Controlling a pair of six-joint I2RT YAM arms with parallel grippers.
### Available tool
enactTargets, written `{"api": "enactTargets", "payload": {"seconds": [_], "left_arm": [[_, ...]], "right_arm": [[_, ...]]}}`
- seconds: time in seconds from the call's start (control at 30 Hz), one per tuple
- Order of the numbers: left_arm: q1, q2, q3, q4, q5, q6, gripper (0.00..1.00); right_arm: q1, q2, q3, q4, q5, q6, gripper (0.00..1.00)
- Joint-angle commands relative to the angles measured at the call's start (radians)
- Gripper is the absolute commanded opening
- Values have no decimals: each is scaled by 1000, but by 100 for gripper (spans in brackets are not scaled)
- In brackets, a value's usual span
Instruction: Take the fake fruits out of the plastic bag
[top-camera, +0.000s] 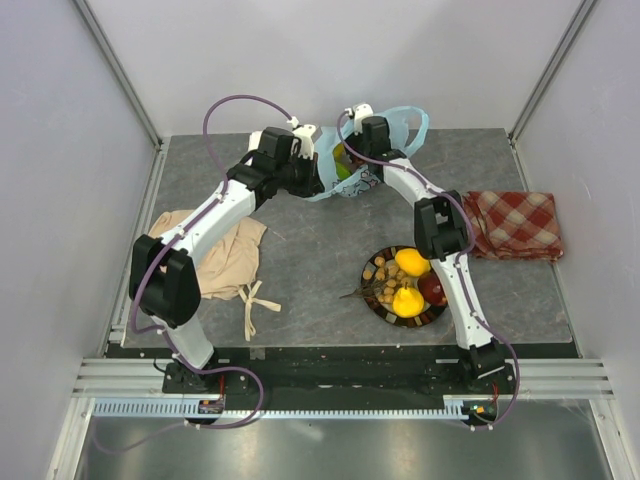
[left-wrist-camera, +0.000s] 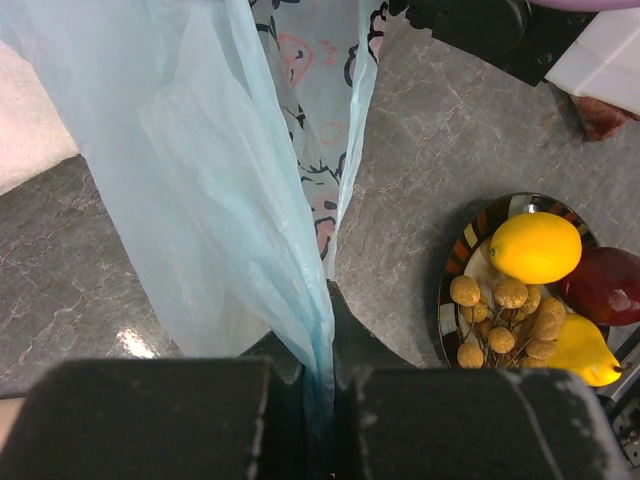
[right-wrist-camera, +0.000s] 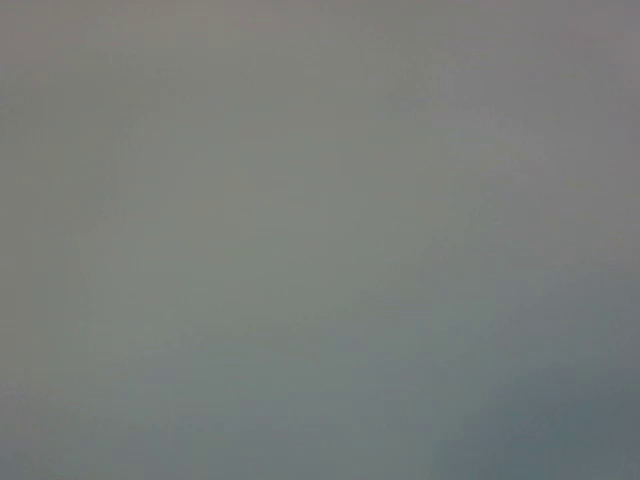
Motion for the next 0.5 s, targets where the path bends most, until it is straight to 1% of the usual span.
{"api": "enactTargets", "payload": {"seconds": [0.0, 0.07, 0.1, 0.13, 0.2, 0.23, 0.27, 0.3, 0.33, 0.37, 0.43, 0.47], "left_arm": [[2, -22, 38, -2, 10, 22, 1], [3, -22, 44, -2, 5, 22, 2], [2, -18, 47, 1, 2, 24, 2], [2, -15, 53, 3, -2, 25, 2], [3, -4, 63, 3, -13, 27, 2], [3, 1, 70, 9, -21, 27, 2], [3, 5, 75, 10, -24, 22, 1], [3, 16, 78, 15, -27, 21, 2], [5, 19, 87, 18, -27, 19, 1], [5, 24, 93, 21, -27, 15, 2], [6, 37, 105, 27, -27, 10, 2], [6, 42, 112, 32, -24, 7, 2]], "right_arm": [[-26, -15, 5, 5, -10, -7, 69], [-29, -55, -4, -4, -68, 2, 63], [-28, -78, -12, -12, -102, 12, 56], [-32, -106, -27, -27, -182, 21, 52], [-35, -224, -133, -15, -265, 56, 47], [-37, -273, -182, 11, -340, 65, 45], [-37, -366, -278, 22, -382, 76, 45], [-38, -409, -320, 25, -417, 96, 43], [-40, -452, -360, 23, -439, 105, 42], [-43, -530, -432, 19, -489, 116, 42], [-55, -600, -499, 17, -543, 153, 40], [-60, -664, -561, 20, -582, 156, 40]]}}
